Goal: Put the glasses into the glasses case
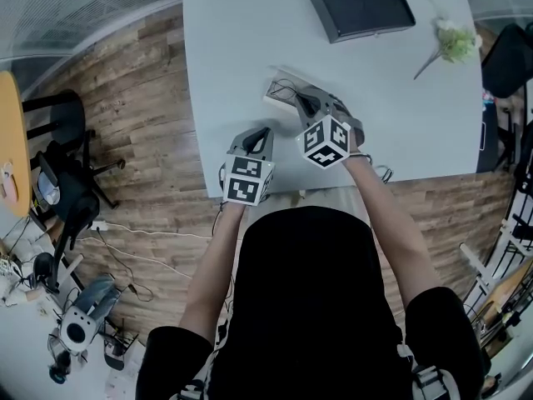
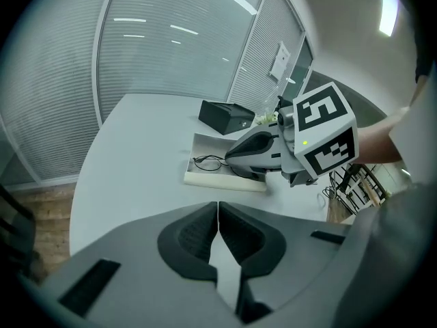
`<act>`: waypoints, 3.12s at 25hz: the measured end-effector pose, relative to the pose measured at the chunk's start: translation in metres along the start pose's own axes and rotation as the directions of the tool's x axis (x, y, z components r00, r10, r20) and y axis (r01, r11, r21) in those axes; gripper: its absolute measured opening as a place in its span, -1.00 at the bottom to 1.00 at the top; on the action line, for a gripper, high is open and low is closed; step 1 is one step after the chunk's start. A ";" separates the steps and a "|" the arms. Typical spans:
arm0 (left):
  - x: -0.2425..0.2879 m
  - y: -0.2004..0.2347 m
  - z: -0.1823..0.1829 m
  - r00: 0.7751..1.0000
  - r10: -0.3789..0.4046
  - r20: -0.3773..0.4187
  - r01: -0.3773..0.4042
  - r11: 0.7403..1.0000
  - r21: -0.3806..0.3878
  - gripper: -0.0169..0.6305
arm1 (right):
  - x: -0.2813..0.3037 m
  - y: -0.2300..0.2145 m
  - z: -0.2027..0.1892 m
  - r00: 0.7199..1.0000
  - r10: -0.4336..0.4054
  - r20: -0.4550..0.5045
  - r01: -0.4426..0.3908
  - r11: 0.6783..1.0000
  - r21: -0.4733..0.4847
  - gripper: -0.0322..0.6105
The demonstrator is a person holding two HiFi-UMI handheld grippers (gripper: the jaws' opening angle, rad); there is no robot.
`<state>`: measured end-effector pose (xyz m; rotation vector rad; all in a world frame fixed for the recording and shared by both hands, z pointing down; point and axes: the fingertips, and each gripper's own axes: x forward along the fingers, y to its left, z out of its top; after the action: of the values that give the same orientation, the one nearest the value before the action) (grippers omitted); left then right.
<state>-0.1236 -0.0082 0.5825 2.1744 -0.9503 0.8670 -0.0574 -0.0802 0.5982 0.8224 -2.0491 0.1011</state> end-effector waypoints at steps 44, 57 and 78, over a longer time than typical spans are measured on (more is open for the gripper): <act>-0.003 -0.023 0.009 1.000 -0.005 0.006 0.005 0.998 0.057 -0.87 | -0.063 -0.052 -0.015 0.990 -0.112 0.086 0.092 0.975 0.201 -0.66; -0.004 -0.029 0.010 1.000 -0.006 0.004 0.006 0.998 0.066 -0.87 | -0.068 -0.064 -0.031 0.988 -0.107 0.116 0.056 0.925 0.375 -0.67; -0.011 -0.036 0.005 1.000 -0.013 0.011 0.012 0.998 0.059 -0.87 | -0.072 -0.014 -0.030 0.992 -0.023 0.127 -0.021 0.942 0.335 -0.68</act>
<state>-0.0995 0.0125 0.5623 2.2352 -0.9262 0.8885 -0.0004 -0.0430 0.5576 1.0626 -2.1867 0.4174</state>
